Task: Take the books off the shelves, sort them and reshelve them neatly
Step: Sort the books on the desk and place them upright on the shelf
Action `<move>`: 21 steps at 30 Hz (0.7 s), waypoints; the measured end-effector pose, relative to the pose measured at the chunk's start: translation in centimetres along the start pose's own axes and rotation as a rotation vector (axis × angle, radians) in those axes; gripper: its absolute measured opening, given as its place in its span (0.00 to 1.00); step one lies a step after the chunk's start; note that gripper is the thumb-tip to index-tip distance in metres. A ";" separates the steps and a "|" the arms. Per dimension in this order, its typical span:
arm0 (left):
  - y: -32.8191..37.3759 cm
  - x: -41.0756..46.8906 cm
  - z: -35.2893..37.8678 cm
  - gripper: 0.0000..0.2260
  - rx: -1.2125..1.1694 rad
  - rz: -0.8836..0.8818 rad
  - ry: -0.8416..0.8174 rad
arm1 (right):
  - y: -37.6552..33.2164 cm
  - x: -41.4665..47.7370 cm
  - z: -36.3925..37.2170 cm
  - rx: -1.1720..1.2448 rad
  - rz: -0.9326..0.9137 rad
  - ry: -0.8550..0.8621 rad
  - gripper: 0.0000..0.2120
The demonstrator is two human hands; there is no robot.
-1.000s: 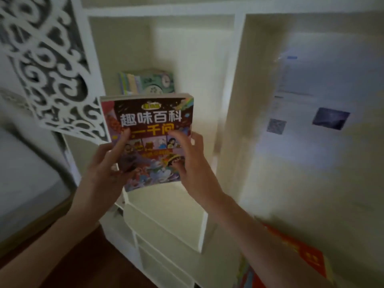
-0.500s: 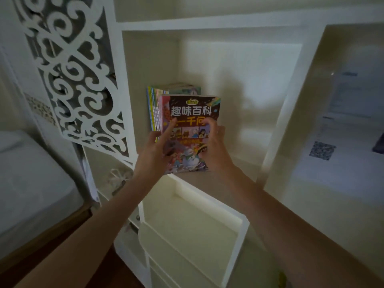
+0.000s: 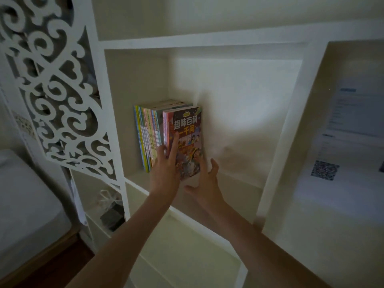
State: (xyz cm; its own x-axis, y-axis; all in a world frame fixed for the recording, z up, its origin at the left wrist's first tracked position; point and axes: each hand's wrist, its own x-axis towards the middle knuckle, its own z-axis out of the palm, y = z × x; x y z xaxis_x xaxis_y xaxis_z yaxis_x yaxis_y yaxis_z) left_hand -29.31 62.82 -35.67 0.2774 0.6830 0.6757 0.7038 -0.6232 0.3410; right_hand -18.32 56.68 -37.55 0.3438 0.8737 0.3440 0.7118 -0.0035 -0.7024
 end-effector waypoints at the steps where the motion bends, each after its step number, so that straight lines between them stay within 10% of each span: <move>1: 0.2 0.0 0.3 0.44 0.055 -0.008 0.023 | -0.1 0.1 0.0 -0.003 0.007 -0.004 0.47; 8: -0.3 1.2 2.2 0.28 0.342 -0.023 0.277 | -0.6 1.1 0.8 0.006 -0.071 -0.016 0.47; 21: -0.7 1.6 2.6 0.44 0.128 0.034 0.048 | -1.8 -2.3 -1.2 0.021 -0.048 -0.085 0.38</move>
State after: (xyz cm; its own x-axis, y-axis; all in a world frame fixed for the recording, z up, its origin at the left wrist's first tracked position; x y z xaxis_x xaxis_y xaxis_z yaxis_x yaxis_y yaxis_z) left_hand -27.65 65.41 -36.52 0.2737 0.6413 0.7168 0.7730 -0.5901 0.2329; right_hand -19.65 54.09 -36.34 0.2561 0.9107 0.3240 0.7131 0.0483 -0.6994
